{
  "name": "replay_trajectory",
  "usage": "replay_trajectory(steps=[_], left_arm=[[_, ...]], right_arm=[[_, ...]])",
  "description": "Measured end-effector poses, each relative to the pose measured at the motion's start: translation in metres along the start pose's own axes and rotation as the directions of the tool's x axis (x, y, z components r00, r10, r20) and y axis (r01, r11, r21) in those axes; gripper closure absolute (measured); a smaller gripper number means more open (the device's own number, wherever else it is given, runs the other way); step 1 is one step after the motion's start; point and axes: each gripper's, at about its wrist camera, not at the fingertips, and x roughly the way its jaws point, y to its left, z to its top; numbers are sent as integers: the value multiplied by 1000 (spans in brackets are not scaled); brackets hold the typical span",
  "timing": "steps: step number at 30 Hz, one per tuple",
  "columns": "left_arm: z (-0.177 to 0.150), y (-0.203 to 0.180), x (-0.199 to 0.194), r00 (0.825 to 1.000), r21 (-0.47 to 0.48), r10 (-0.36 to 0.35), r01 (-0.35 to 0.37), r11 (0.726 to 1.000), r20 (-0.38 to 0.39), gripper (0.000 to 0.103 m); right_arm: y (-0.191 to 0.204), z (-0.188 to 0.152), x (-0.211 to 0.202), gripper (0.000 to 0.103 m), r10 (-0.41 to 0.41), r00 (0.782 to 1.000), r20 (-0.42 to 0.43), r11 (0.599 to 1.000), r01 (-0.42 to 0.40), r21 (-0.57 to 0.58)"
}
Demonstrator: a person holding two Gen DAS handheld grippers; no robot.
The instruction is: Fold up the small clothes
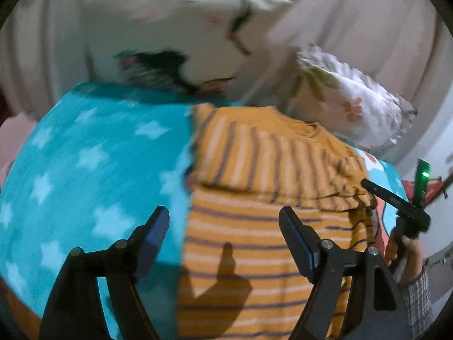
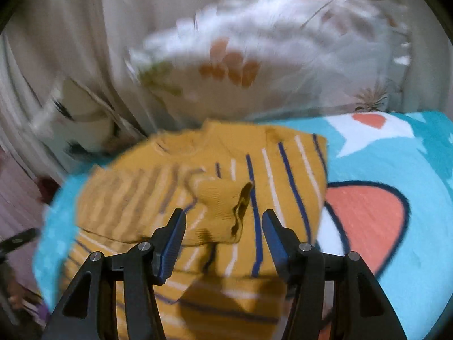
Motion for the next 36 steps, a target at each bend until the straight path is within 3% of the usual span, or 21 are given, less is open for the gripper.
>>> replay_trajectory(steps=[1,2,5,7,8,9,11,13,16,23,27,31,36], left_arm=[[-7,12,-7,1000,-15,25,-25,1000,4,24],[-13,18,-12,999,-21,42,-42,999,9,24],[-27,39,-31,991,-34,126,-125,992,34,24],[-35,52,-41,982,-43,183,-181,983,50,24],[-39,58,-43,979,-51,198,-195,979,55,22],[-44,63,-45,979,-60,194,-191,980,56,21],[-53,72,-42,987,-82,155,-151,985,46,20],[-62,77,-31,994,-103,109,-106,989,18,20],[-75,76,-12,999,-135,42,-45,990,-26,20],[-97,70,17,985,-227,-165,149,963,-54,20],[-105,61,17,965,-242,-260,243,939,-38,20],[-116,49,17,933,-259,-358,339,905,-28,20],[-137,38,8,909,-261,-416,398,879,-13,26]], right_arm=[[3,1,12,77,7,999,-42,1000,-8,-30],[4,3,18,86,-24,998,-60,998,20,-57],[-2,10,22,87,-177,984,-21,981,175,-87],[-11,12,15,87,-308,951,15,949,308,-70],[-17,10,8,87,-314,949,25,948,315,-44],[-21,10,3,87,-287,958,27,958,288,-18],[-34,0,-14,84,-155,988,20,986,154,61],[-44,-17,-29,71,-52,999,8,991,51,122],[-50,-46,-47,57,50,999,-8,984,-48,170],[-51,-120,-81,57,142,989,-43,968,-129,214],[-46,-139,-82,54,219,975,-32,949,-205,240],[-31,-157,-79,54,347,938,-21,904,-328,274],[-10,-181,-83,54,454,891,-6,858,-435,272]])
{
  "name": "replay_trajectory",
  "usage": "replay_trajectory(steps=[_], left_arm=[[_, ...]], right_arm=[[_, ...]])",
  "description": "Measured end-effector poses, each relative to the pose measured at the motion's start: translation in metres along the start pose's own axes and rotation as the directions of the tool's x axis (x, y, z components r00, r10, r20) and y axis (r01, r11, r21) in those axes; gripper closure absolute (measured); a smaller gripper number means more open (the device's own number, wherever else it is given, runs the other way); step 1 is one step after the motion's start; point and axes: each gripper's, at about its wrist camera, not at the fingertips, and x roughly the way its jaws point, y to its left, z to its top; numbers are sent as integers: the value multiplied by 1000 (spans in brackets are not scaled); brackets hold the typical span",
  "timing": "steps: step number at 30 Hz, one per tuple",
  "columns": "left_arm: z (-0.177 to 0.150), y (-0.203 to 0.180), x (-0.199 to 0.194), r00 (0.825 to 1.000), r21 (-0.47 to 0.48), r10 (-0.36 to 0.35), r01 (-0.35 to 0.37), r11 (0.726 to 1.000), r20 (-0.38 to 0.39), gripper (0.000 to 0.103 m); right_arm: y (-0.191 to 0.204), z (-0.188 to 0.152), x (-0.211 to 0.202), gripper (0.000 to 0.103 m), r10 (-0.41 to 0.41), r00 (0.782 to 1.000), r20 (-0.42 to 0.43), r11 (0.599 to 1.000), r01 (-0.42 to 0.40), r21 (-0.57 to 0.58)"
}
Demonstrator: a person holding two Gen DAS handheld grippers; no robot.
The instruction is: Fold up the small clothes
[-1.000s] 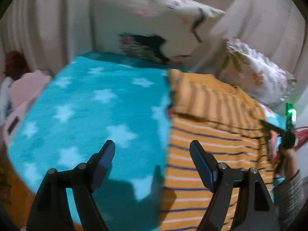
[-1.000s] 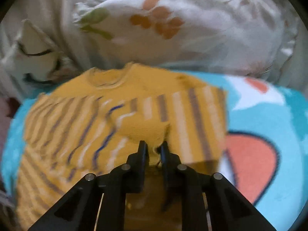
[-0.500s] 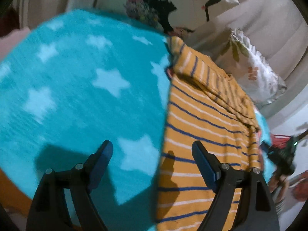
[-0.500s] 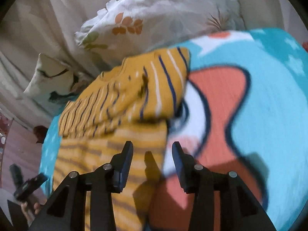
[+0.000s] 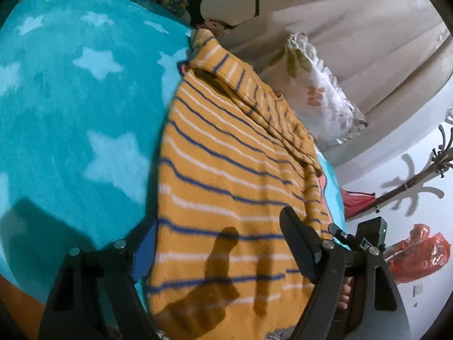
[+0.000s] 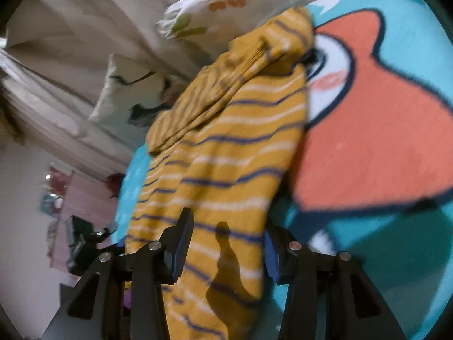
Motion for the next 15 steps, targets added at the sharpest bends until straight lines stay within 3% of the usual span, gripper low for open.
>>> replay_trajectory(steps=[5,13,14,15], left_arm=[[-20,-1,-9,1000,-2,-16,16,1000,-2,34],[-45,-15,-16,999,38,21,-22,999,27,37],[-48,-17,-15,999,43,39,-40,998,27,48],[-49,-18,-12,998,45,57,-57,997,16,66]], right_arm=[[15,-25,1,54,71,997,-7,997,-71,-17],[30,-57,-7,54,84,996,6,995,-84,-50],[33,-62,-7,54,88,996,10,995,-88,-54],[36,-67,-6,54,94,995,11,994,-93,-60]])
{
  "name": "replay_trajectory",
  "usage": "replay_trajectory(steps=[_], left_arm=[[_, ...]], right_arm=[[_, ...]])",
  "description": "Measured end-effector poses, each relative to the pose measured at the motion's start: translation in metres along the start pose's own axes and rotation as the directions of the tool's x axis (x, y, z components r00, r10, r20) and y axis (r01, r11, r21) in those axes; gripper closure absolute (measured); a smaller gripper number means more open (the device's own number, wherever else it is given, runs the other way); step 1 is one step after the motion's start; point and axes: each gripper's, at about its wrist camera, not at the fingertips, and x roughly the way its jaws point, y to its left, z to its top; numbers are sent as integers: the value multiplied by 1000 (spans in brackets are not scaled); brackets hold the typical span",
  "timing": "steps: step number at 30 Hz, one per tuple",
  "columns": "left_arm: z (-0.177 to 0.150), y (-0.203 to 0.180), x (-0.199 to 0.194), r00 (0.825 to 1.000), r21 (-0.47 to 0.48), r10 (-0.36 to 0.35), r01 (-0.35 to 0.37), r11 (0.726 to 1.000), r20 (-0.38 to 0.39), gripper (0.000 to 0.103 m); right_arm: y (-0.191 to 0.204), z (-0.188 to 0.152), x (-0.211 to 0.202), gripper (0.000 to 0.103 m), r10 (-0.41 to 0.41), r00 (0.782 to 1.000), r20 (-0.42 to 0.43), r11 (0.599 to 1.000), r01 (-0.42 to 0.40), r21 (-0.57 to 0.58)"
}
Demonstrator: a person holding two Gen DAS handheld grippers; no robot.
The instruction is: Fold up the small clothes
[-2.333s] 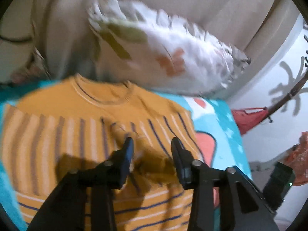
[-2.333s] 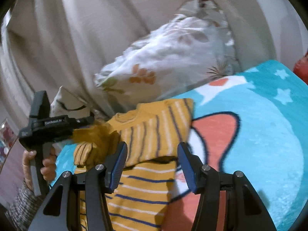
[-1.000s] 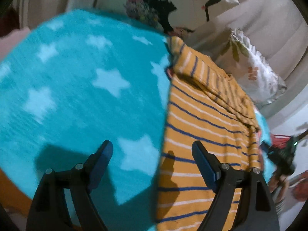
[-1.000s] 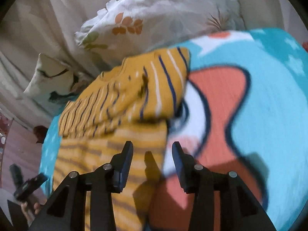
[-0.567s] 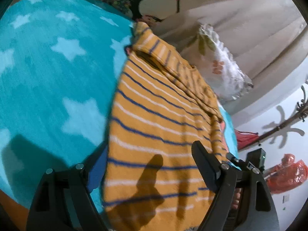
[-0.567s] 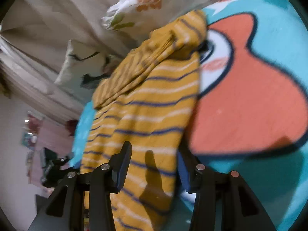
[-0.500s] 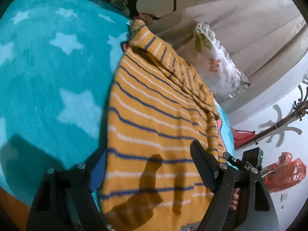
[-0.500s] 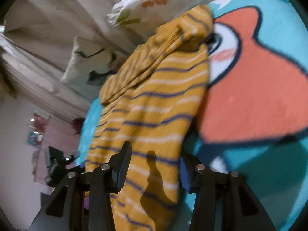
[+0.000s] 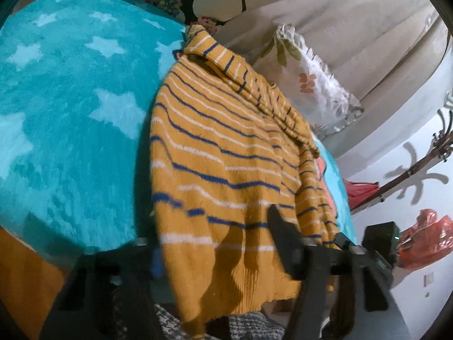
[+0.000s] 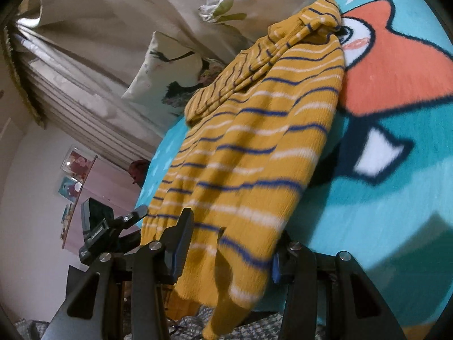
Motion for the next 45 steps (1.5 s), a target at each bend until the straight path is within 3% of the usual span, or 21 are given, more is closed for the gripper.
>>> replay_trajectory(steps=[1,2,3,4,7,11,14,19,22,25,30,35,41,45], left_arm=[[-1,0,3,1000,-4,21,-21,1000,-12,77],[0,1,5,999,-9,41,-41,999,-20,95],[1,3,6,998,-20,56,-57,998,-25,95],[3,6,4,998,-39,54,-54,998,-24,95],[14,11,-14,998,-81,53,-51,995,20,96],[21,5,-53,993,-73,17,-9,997,117,97],[12,-9,-73,990,-30,-17,22,999,138,97],[-28,-34,-91,989,81,-33,22,997,142,97],[-43,-32,-83,994,107,9,-21,994,113,97],[-36,-22,-77,995,81,29,-36,996,92,97],[-2,-26,-81,991,72,32,-42,997,130,97],[63,-52,-62,983,87,69,-85,993,168,97],[153,-70,-3,979,63,133,-144,988,152,97],[195,-62,54,977,42,196,-200,979,87,97]], right_arm=[[3,-5,2,57,6,1000,0,1000,-6,-6],[5,-9,5,59,7,1000,-7,1000,-7,-6],[7,-14,10,67,-8,1000,-18,1000,8,-5],[8,-14,16,84,-35,999,-29,999,35,-7],[7,-8,13,93,-52,999,-8,999,52,-6],[21,1,-22,95,-3,997,81,998,8,-61],[39,-3,-50,95,18,994,106,990,-3,-138],[52,-33,-71,95,4,999,41,976,5,-219],[46,-40,-63,95,-34,999,2,976,34,-216],[38,-28,-60,95,-27,1000,5,982,27,-185],[57,6,-64,95,-4,999,35,971,12,-240],[78,69,-53,95,-10,996,85,957,35,-289],[62,156,-12,95,-46,992,118,973,71,-219],[30,195,26,95,-118,988,98,981,131,-141]])
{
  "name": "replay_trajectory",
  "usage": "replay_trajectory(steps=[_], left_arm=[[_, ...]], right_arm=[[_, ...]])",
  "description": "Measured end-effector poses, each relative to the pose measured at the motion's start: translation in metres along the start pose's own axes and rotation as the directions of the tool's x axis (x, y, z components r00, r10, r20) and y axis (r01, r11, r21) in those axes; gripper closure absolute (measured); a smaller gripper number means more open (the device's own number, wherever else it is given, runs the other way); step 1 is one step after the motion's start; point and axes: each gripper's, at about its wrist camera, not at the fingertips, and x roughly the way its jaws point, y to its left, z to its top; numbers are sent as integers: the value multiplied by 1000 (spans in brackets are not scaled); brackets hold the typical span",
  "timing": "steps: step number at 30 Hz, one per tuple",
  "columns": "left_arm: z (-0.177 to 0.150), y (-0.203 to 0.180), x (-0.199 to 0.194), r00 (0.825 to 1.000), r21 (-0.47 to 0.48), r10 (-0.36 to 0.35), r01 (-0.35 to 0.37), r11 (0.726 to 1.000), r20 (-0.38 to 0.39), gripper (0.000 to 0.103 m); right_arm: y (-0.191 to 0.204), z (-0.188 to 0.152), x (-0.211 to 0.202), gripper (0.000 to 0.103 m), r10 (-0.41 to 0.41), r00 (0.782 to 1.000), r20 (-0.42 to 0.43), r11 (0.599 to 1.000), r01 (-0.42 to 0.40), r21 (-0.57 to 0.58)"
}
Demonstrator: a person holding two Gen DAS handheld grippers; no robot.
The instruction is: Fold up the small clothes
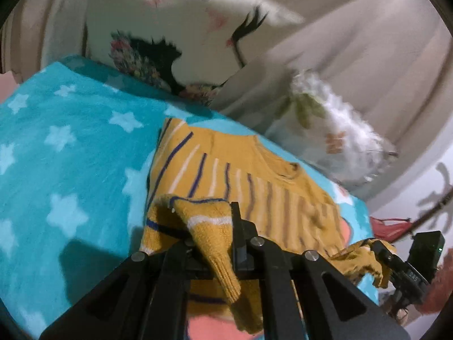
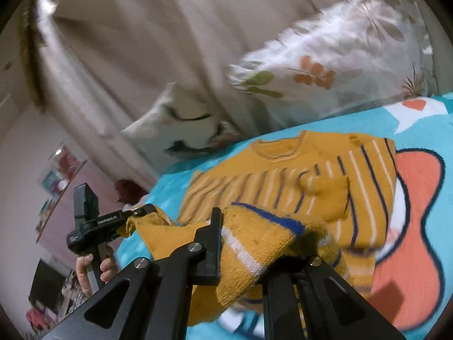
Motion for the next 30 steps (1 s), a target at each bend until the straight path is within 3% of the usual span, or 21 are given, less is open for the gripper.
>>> replay_trajectory(steps=[4,8,10,13,15,16,18,22,24,27,30], left_arm=[[16,7,42,997,-36,6,-9,999,-73,96],[34,16,65,994,-114,-62,51,992,-95,95],[42,22,75,990,-151,-98,82,985,-103,89],[54,31,89,985,-222,-152,130,966,-87,69],[59,38,91,982,-267,-180,158,951,-60,50],[62,43,92,982,-291,-185,165,942,-42,46],[68,50,92,985,-313,-174,160,936,-19,40],[78,60,91,993,-319,-121,112,941,-7,38],[78,61,88,995,-305,-98,89,948,-14,38],[72,55,77,998,-245,-51,43,969,-23,35],[62,47,64,999,-151,-9,3,989,-39,33]], right_arm=[[-33,19,33,92,-17,999,-40,996,20,82],[-68,36,54,89,55,998,-41,973,-44,225],[-88,45,64,73,84,996,-19,950,-75,303],[-116,53,74,49,95,995,29,900,-99,424],[-130,56,79,48,101,993,57,869,-116,481],[-136,59,82,48,90,994,62,859,-109,500],[-142,63,87,48,73,996,57,856,-92,509],[-139,73,92,48,16,999,41,880,-34,474],[-137,80,88,40,-39,997,62,890,7,456],[-140,86,78,36,-67,994,81,884,22,468],[-129,85,55,36,-91,994,64,916,58,398]])
